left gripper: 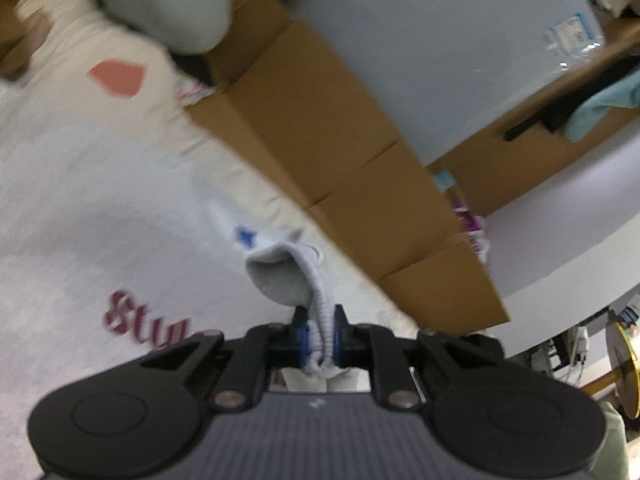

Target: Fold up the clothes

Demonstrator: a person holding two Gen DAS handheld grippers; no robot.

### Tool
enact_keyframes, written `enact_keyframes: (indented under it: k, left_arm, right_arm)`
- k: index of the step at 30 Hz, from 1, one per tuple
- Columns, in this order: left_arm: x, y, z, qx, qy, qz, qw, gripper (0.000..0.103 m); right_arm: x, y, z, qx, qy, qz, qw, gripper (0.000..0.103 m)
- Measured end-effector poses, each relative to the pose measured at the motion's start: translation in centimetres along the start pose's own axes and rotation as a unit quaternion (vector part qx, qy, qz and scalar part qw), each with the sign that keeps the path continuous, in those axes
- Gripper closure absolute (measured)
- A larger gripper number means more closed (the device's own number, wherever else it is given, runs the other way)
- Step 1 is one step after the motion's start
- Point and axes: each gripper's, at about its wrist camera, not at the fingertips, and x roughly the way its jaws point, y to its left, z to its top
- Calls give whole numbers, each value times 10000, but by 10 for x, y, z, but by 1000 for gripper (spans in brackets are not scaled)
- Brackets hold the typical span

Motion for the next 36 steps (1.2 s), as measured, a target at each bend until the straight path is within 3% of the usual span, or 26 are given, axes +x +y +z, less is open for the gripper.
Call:
enact_keyframes:
  k: [3,10,11,12,13,17,21,25,28,31,33,35,36]
  left_arm:
    - [12,-19,9,130,-46,-134,9998,91]
    - [5,-39,8,226,-100,-229,9994,91]
    - [4,-40,8,207,-116,-239,9994,91]
    - [4,-40,8,203,-131,-243,9994,91]
    - [3,-40,9,201,-147,-247,9994,91]
    - [-1,-41,9,185,-179,-268,9993,91]
    - [-3,-43,9,158,-243,-307,9991,92]
    - [-1,-45,7,173,-222,-391,9988,92]
    - [3,-44,4,206,-150,-373,9990,92]
    - [4,-40,1,221,-83,-306,9993,92]
    - [2,-36,0,190,-71,-283,9994,92]
    - [0,-31,-1,120,-78,-281,9995,92]
    - [-1,-30,-2,94,-76,-284,9995,92]
  right_arm:
    - [8,-2,0,-117,58,205,9997,45]
    - [6,-10,-3,-395,12,706,9967,46]
    - [4,-11,-4,-419,-10,742,9964,56]
    - [4,-11,-6,-422,31,741,9964,78]
    - [4,-12,-7,-426,72,739,9963,87]
    - [-3,-14,-16,-381,55,628,9973,99]
    - [-13,-14,-22,-131,-73,143,9998,101]
    - [-14,-10,-31,221,0,-674,9975,101]
    - [-8,-2,-34,472,177,-850,9951,100]
    - [-12,2,-33,624,150,-675,9957,97]
    - [-14,3,-33,667,112,-617,9958,73]
    - [-10,6,-33,583,116,-621,9963,55]
    - [-7,7,-33,568,114,-625,9964,52]
